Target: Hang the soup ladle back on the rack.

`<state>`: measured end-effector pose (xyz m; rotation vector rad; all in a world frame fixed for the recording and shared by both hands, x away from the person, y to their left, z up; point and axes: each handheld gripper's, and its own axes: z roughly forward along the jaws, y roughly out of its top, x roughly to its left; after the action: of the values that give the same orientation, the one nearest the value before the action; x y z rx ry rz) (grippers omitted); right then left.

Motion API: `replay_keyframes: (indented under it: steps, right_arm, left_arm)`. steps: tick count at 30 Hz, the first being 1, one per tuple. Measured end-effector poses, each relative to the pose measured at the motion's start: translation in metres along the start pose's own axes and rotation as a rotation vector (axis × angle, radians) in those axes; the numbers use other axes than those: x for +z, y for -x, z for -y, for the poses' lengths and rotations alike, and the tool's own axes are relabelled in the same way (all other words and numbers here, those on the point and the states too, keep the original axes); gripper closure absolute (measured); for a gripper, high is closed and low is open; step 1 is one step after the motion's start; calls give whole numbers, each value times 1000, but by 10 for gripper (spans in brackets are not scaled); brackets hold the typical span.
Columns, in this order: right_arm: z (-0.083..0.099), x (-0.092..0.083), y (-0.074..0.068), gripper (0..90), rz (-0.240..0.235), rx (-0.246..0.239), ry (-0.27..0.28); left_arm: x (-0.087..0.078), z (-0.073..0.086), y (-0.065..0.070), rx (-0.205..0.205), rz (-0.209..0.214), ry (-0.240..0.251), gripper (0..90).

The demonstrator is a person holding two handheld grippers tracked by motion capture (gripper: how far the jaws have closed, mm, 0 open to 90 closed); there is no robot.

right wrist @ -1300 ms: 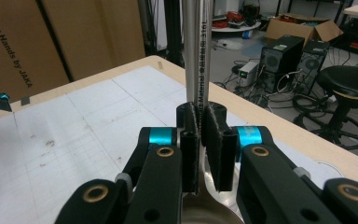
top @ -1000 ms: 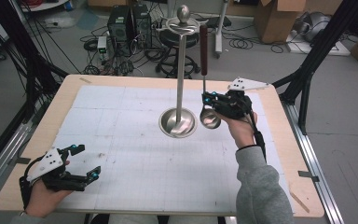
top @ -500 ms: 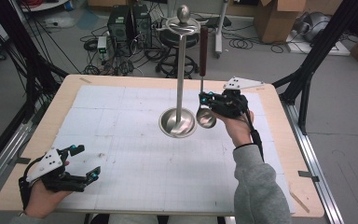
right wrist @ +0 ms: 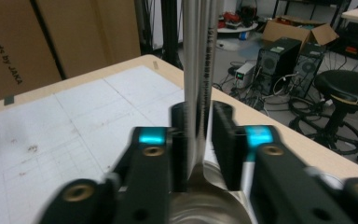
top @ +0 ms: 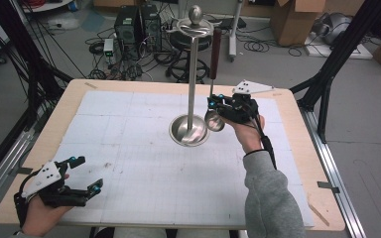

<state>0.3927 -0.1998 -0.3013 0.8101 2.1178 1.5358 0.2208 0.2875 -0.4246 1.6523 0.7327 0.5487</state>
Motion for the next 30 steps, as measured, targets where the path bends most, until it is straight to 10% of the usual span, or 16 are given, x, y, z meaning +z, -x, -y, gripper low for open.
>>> replay_keyframes:
  steps: [16, 30]
  right_arm:
    - [32, -15, -2, 183, -49, 42, -21]
    - [63, -36, -8, 3, -52, 9, 46]
  left_arm:
    - [-2, -1, -5, -55, -1, 44, 17]
    - [-3, -2, -12, -99, -8, 69, 17]
